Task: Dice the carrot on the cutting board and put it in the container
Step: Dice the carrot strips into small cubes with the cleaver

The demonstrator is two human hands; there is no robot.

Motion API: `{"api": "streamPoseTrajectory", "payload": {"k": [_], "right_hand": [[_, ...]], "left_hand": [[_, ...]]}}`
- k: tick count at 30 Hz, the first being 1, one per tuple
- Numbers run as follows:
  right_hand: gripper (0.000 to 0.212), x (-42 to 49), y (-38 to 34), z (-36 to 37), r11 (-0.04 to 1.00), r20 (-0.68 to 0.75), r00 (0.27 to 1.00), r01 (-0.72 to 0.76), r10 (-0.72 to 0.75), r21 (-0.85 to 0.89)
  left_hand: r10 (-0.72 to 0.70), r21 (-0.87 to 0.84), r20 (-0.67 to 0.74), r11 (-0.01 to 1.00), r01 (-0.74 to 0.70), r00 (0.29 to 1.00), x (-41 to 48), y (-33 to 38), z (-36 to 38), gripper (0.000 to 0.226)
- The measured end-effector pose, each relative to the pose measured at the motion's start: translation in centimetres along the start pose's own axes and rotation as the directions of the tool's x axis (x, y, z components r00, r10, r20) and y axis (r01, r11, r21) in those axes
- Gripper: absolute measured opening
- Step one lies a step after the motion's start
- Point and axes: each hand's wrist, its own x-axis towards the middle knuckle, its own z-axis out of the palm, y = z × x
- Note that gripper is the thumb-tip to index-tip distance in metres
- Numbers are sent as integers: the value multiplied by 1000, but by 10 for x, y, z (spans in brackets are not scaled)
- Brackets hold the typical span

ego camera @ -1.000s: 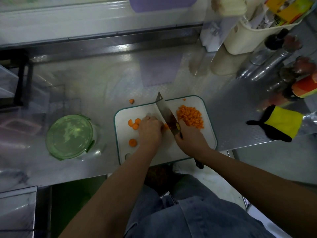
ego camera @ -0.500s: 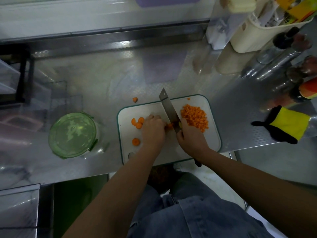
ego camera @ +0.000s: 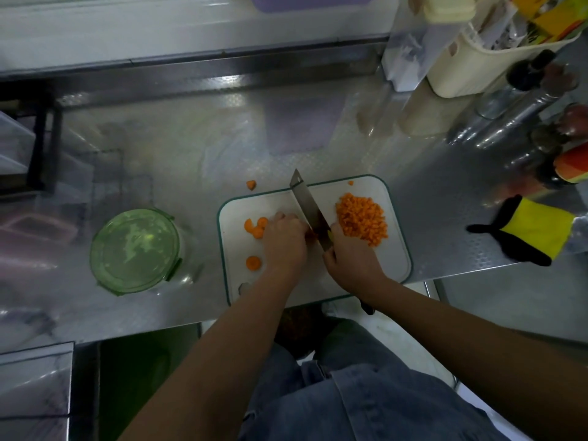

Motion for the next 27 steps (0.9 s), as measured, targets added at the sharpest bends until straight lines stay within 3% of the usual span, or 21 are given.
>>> {"api": "streamPoseTrajectory", "payload": {"k": [10,16,21,27], "right_hand": [[25,6,-4,3,998,-46,998,-35,37,60],[36,5,5,-3,994,-80,996,-30,38,106],[23,2,1,-3,996,-35,999,-1,4,85],[25,4,-5,1,999,4,1000,-23,23,44]], "left_hand": [[-43,-17,1,999,43,999,-2,3,-3,24],[-69,-43,-10,997,68,998,-3,2,-3,22],[-67,-120,3,991,67,998,-3,-4,-2,22],[-81,-90,-33,993,77,996,-2,-5,2,20]]}}
